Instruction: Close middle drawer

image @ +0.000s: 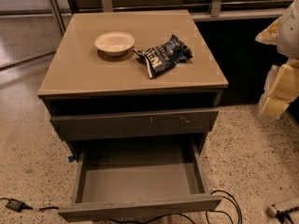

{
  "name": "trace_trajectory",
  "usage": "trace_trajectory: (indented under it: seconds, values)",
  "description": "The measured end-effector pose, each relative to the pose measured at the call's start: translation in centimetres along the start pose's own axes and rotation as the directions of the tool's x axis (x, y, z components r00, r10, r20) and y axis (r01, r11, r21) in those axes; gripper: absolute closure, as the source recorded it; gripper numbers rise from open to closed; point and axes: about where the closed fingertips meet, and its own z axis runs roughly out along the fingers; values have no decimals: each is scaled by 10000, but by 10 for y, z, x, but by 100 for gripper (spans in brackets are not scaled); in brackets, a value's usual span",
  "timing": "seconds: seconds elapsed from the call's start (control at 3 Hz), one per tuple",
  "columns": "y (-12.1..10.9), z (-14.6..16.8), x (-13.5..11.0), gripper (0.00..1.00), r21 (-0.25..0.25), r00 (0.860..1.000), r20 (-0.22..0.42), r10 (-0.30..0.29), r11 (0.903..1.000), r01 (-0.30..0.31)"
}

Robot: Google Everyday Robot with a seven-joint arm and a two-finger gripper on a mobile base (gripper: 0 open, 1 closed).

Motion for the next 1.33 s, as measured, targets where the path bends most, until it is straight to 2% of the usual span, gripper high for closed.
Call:
trace_trajectory:
  seconds: [0.33, 0.67, 1.0, 1.33]
  values:
    - [6, -6, 2, 0, 172, 10000, 24, -16, 9999, 15]
    - [24, 8, 1, 0, 169, 9989, 344, -308, 9994, 302]
    - [48, 57, 5, 0, -235, 9927, 920, -786, 9964, 811]
    - [62, 110, 15, 0, -572, 9828, 1443, -1154, 9905, 1247]
